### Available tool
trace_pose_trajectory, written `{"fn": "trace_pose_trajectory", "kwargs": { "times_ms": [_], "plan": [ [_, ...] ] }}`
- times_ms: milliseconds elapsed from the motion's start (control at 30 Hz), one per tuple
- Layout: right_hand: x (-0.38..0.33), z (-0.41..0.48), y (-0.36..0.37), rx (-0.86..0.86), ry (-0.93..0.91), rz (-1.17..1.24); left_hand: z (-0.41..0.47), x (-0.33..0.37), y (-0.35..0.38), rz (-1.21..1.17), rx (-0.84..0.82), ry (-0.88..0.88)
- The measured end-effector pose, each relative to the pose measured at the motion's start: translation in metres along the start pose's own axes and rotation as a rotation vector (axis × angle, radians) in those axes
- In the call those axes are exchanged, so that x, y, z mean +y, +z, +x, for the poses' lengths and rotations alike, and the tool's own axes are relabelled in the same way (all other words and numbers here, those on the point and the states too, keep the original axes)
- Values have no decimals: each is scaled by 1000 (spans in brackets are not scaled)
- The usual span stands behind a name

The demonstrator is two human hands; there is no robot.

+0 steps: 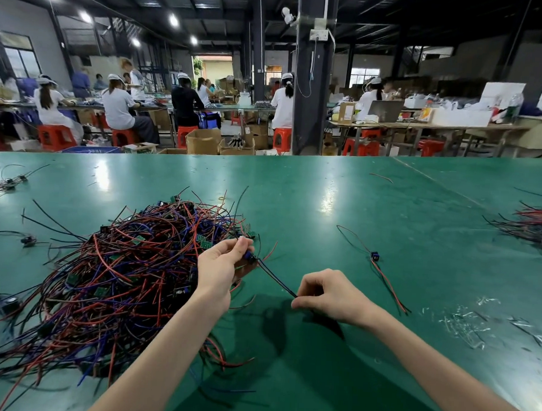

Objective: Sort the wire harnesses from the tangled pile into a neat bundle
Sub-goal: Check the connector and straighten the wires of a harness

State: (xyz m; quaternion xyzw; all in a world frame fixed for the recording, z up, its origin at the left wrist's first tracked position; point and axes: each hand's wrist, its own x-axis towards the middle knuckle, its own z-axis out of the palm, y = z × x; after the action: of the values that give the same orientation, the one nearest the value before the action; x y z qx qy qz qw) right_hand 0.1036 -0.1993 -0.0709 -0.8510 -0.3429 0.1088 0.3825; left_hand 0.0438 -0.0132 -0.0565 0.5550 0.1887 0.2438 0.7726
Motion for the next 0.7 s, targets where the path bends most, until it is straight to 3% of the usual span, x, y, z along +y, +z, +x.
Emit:
{"fn": "trace_pose_trajectory", "kwargs": {
  "times_ms": [700],
  "plan": [
    [21,10,-12,119,48,-130,3,4,-4,-104,50,81]
  ]
}}
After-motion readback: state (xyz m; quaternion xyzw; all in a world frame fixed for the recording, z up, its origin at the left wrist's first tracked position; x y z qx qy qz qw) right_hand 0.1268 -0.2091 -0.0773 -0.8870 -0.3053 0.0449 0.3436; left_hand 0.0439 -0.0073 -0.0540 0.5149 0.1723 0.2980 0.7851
